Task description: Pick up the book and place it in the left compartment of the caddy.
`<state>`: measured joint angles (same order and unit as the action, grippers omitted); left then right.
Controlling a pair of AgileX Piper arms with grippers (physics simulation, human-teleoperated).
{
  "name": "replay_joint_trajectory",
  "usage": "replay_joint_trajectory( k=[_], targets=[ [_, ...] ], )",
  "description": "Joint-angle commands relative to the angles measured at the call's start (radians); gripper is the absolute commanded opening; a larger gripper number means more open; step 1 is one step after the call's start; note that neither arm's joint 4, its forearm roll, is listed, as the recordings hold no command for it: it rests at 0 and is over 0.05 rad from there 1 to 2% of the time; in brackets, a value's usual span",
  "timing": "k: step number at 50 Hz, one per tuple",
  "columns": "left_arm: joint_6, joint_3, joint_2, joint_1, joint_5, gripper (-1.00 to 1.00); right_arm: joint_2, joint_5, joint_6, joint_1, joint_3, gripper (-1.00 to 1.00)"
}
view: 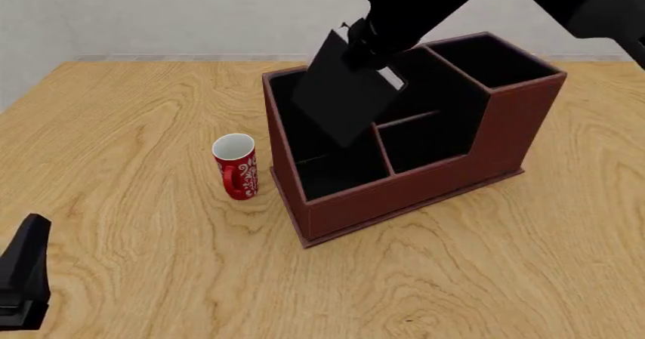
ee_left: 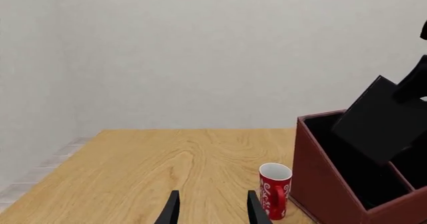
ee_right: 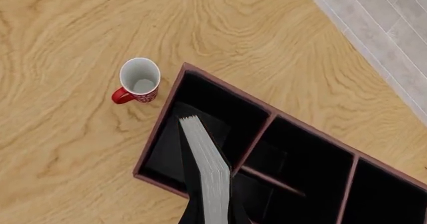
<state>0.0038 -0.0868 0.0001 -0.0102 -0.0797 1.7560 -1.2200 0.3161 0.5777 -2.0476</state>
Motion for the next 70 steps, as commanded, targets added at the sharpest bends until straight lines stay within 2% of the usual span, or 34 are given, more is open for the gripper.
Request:
replay_joint_trajectory(
  k=[1, 48, 70],
  targets=[
    [-0.007, 0.022, 0.0, 0.004, -0.026, 1.0, 0.035, 0.0, -0.034, -0.002, -0.031, -1.0],
    [-0.002, 0.026, 0.0, -0.007, -0.018, 1.0, 0.146, 0.009, -0.075, 0.008, -0.048, -1.0],
    [-0.003, 0.067, 0.0, -0.006, -0.055, 1.0, 0.122, 0.132, -0.106, 0.013, 0.123, -1.0]
  ],
)
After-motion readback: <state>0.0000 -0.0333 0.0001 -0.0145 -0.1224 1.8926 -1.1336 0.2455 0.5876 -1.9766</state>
